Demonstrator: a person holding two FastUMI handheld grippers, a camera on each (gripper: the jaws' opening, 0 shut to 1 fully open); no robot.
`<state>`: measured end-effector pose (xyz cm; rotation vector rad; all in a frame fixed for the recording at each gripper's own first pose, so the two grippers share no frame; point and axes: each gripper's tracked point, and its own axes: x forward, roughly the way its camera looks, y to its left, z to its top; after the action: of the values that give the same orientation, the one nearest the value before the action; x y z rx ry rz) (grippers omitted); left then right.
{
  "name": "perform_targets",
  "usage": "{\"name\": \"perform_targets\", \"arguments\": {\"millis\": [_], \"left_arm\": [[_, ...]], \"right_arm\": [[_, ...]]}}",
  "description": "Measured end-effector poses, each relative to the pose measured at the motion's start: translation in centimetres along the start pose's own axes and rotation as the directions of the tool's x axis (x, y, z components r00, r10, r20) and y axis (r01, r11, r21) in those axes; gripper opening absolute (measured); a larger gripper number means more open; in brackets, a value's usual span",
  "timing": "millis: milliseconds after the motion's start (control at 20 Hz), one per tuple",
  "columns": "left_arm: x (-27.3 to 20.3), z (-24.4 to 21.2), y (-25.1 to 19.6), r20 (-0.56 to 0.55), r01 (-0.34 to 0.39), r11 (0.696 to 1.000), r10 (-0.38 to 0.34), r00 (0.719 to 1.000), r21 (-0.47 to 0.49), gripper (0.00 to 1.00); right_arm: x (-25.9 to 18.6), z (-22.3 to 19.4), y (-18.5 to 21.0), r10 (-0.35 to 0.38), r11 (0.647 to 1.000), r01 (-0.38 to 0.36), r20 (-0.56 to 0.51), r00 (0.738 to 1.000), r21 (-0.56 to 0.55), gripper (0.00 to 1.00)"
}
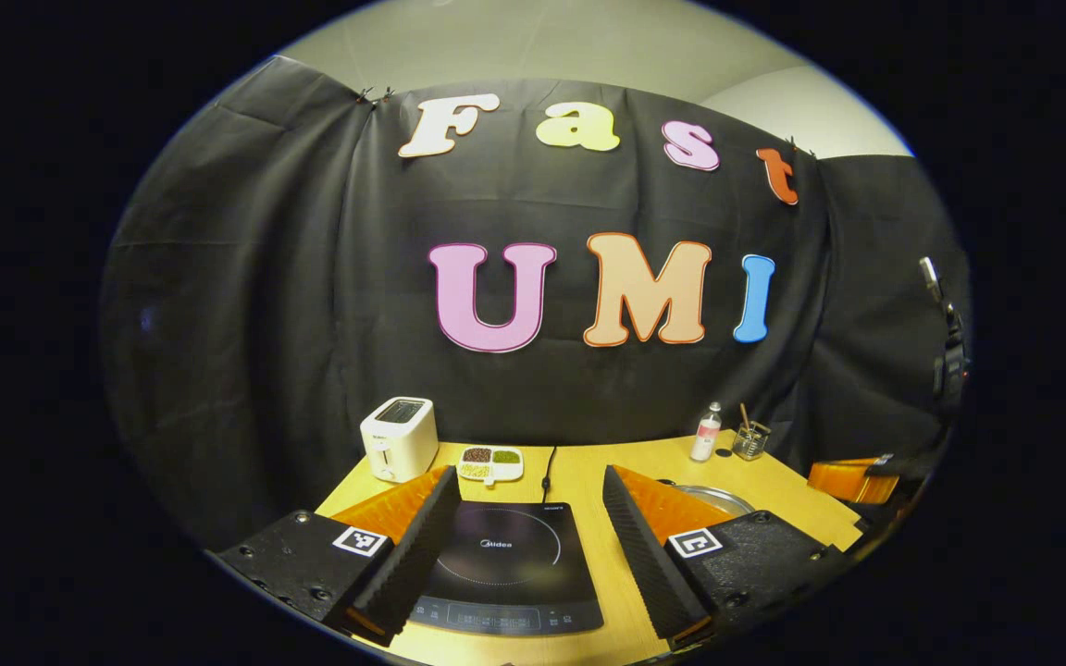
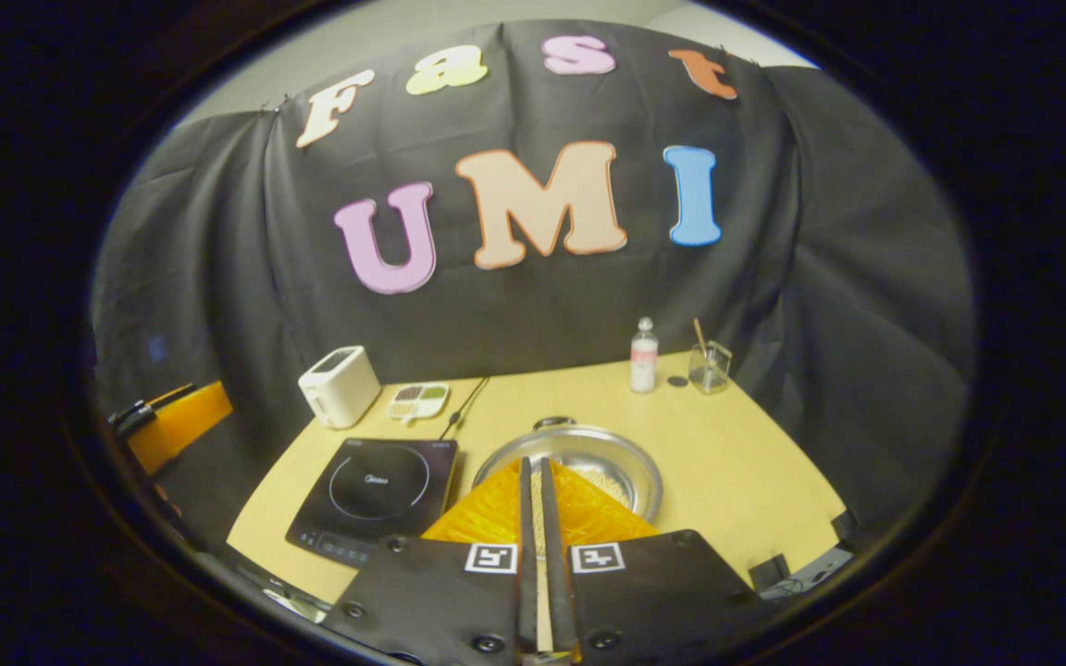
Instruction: First push the handle of the pot to place it horizontally, then grasp the pot with both hands and set it on the induction cooktop.
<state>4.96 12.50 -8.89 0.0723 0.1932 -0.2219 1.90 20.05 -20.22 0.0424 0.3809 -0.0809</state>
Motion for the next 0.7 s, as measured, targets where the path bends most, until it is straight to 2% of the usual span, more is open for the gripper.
{"name": "perform_targets", "arguments": {"millis": [100, 150, 250, 300, 400, 450, 500, 550, 600, 700], "left_arm": [[0.2, -0.7, 0.7, -0.017, -0.008, 1.0, 0.008, 1.0, 0.003, 0.9], [0.4, -1.0, 1.1, -0.025, -0.012, 1.0, 0.012, 1.0, 0.003, 0.95], [0.5, -1.7, 1.7, -0.041, -0.017, 1.0, 0.017, 0.999, 0.0, 0.91], [0.6, -2.0, 2.1, -0.048, -0.02, 1.0, 0.02, 0.999, 0.0, 0.95], [0.9, -2.6, 2.9, -0.061, -0.029, 1.0, 0.029, 0.998, 0.001, 0.95], [1.0, -2.8, 3.1, -0.07, -0.032, 0.999, 0.032, 0.997, 0.001, 0.91], [1.0, -3.2, 3.4, -0.077, -0.034, 0.999, 0.033, 0.996, -0.001, 0.95], [1.1, -3.4, 3.6, -0.084, -0.033, 0.999, 0.033, 0.996, -0.003, 0.95], [1.1, -3.6, 3.7, -0.089, -0.031, 1.0, 0.03, 0.996, -0.005, 0.95], [1.3, -4.2, 3.9, -0.105, -0.026, 1.0, 0.025, 0.994, -0.006, 0.95]], "right_arm": [[0.6, -2.5, 0.6, 0.02, 0.999, -0.018, -0.063, 0.998, 0.028, 0.07], [1.0, -3.9, 0.8, 0.022, 0.999, -0.019, -0.101, 0.995, 0.036, 0.03], [1.9, -6.6, 0.9, 0.033, 0.998, -0.023, -0.177, 0.984, 0.059, 0.08], [2.2, -7.8, 0.9, 0.034, 0.997, -0.019, -0.21, 0.977, 0.072, 0.08], [2.9, -9.7, 0.8, 0.032, 0.996, -0.009, -0.255, 0.966, 0.091, 0.08], [3.2, -10.5, 0.8, 0.032, 0.995, -0.004, -0.28, 0.959, 0.099, 0.08], [3.5, -11.4, 0.8, 0.03, 0.994, 0.002, -0.301, 0.953, 0.107, 0.08], [3.9, -12.1, 0.7, 0.028, 0.993, 0.009, -0.319, 0.947, 0.114, 0.08], [4.2, -12.7, 0.8, 0.026, 0.993, 0.015, -0.335, 0.942, 0.119, 0.0], [4.8, -13.9, 0.3, 0.012, 0.993, 0.032, -0.364, 0.931, 0.113, 0.0]]}}
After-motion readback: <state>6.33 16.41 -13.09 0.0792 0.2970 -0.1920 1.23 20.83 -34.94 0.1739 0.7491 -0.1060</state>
